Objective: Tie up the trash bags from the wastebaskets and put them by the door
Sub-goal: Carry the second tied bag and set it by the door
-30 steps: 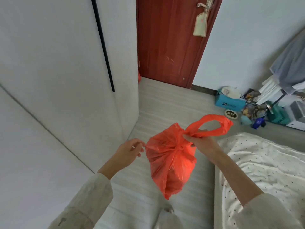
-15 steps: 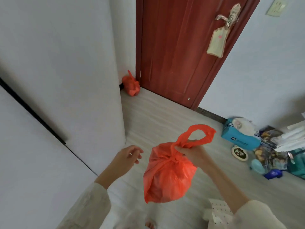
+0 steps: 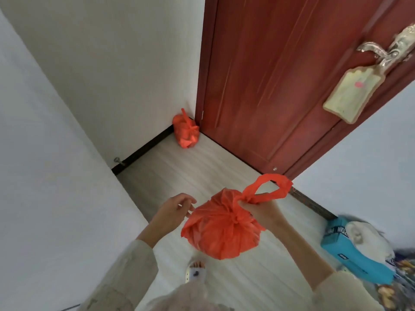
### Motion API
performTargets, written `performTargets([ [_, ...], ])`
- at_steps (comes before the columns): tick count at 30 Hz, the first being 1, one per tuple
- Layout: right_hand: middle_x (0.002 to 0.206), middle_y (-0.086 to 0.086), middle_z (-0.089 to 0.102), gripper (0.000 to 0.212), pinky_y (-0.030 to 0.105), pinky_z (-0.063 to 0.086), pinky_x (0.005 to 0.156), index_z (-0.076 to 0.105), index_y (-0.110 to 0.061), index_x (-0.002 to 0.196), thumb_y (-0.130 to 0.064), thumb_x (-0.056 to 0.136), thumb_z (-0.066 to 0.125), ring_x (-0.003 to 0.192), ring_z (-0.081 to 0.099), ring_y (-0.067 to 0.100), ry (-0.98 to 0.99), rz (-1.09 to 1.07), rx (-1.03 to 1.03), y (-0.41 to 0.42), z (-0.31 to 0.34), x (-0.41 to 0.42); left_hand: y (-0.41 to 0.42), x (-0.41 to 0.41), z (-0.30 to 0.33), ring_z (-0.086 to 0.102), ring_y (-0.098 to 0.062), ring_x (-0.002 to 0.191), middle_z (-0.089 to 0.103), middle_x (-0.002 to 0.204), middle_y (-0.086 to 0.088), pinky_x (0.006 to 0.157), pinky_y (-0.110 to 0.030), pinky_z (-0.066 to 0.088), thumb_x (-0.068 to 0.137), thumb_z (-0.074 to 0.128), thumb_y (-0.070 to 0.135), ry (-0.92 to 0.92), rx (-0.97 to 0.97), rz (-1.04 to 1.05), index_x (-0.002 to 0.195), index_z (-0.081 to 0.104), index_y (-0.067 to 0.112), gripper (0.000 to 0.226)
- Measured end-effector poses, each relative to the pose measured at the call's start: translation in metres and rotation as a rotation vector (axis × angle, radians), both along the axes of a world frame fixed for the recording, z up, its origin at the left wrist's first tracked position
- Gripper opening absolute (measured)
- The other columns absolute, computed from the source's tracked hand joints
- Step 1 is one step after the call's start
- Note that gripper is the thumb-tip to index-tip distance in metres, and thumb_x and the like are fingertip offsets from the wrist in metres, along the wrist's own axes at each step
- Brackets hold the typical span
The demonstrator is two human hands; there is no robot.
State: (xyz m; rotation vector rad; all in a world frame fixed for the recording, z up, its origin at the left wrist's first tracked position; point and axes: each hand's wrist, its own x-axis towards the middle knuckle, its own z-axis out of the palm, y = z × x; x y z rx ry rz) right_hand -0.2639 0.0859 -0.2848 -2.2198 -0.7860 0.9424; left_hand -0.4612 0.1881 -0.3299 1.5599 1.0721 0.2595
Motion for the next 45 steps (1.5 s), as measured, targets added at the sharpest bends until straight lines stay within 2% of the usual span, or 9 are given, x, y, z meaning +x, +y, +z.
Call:
performTargets([
  [5,0.059,-0.005,0.057,0.014,0.019,0.041,0.054,0.067,-0.01,0.072,-0.022,0.081,0.067,0.058,0.054,0.01,-0.008,0.061,0.009,0.109,-0.002,0.065,0.082,0.06,0.0,0.059,0.006,0.051,0.062,0.072,0.009,0.052,-0.007,0.042,0.095,0.039,0.011,0.045,-0.001,0.048,0.074,0.056,0.029,0.032],
  [10,0.08,0.021,0.07,0.027,0.044,0.054,0.08,0.065,-0.005,0.064,-0.027,0.079,0.069,0.081,0.066,0.034,0.011,0.082,-0.027,0.228,-0.027,0.123,0.166,0.098,-0.02,0.056,0.007,0.048,0.06,0.071,0.006,0.049,-0.007,0.04,0.094,0.038,0.009,0.073,-0.04,0.259,0.075,0.056,0.029,0.033],
  [14,0.088,0.023,0.072,0.029,0.047,0.052,0.087,0.071,-0.003,0.077,-0.031,0.08,0.066,0.089,0.067,0.036,0.065,0.154,-0.113,0.317,-0.059,0.158,0.227,0.133,-0.039,0.054,0.007,0.043,0.058,0.07,0.002,0.043,-0.005,0.037,0.093,0.037,0.003,0.07,-0.092,0.458,0.074,0.055,0.025,0.035],
  [19,0.062,0.01,0.06,0.018,0.024,0.054,0.041,0.056,-0.01,0.068,-0.011,0.086,0.056,0.038,0.061,0.012,0.35,0.188,-0.284,0.424,-0.088,0.182,0.285,0.165,-0.056,0.054,0.008,0.044,0.058,0.07,0.002,0.049,-0.013,0.041,0.094,0.037,0.004,0.081,-0.171,0.622,0.074,0.054,0.026,0.034],
  [23,0.066,0.009,0.045,0.016,0.014,0.043,0.032,0.049,-0.01,0.074,-0.004,0.089,0.048,0.038,0.051,0.012,0.593,0.03,-0.405,0.501,-0.121,0.182,0.331,0.171,-0.075,0.054,0.007,0.045,0.058,0.069,0.002,0.054,-0.017,0.042,0.093,0.036,0.003,0.084,-0.201,0.73,0.076,0.055,0.024,0.032],
  [28,0.077,0.011,0.058,0.014,0.017,0.047,0.034,0.055,-0.005,0.102,-0.009,0.088,0.052,0.035,0.058,0.011,0.552,-0.01,-0.427,0.586,-0.199,0.167,0.394,0.157,-0.135,0.057,0.004,0.048,0.065,0.057,0.013,0.049,-0.007,0.042,0.093,0.04,0.007,0.067,-0.212,0.838,0.076,0.057,0.03,0.033],
  [33,0.077,0.011,0.059,0.008,0.018,0.052,0.039,0.057,-0.009,0.086,-0.01,0.091,0.05,0.061,0.061,0.019,0.734,-0.177,-0.438,0.659,-0.291,0.143,0.46,0.145,-0.217,0.057,0.005,0.048,0.063,0.061,0.012,0.05,-0.006,0.042,0.093,0.039,0.007,0.099,-0.261,0.815,0.076,0.054,0.032,0.034],
  [39,0.048,0.008,0.066,0.023,0.021,0.054,0.041,0.056,-0.005,0.081,-0.017,0.096,0.044,0.04,0.065,0.015,0.923,-0.355,-0.433,0.724,-0.423,0.129,0.542,0.132,-0.323,0.057,0.003,0.049,0.06,0.07,0.006,0.055,-0.016,0.044,0.093,0.038,0.008,0.123,-0.304,0.842,0.08,0.054,0.028,0.029],
  [45,0.049,0.009,0.066,0.03,0.02,0.052,0.039,0.054,-0.006,0.081,-0.021,0.099,0.035,0.038,0.064,0.015,0.938,-0.351,-0.431,0.786,-0.533,0.114,0.579,0.126,-0.419,0.058,-0.014,0.061,0.059,0.07,0.008,0.063,-0.025,0.044,0.092,0.039,0.008,0.182,-0.33,0.845,0.08,0.054,0.028,0.027],
])
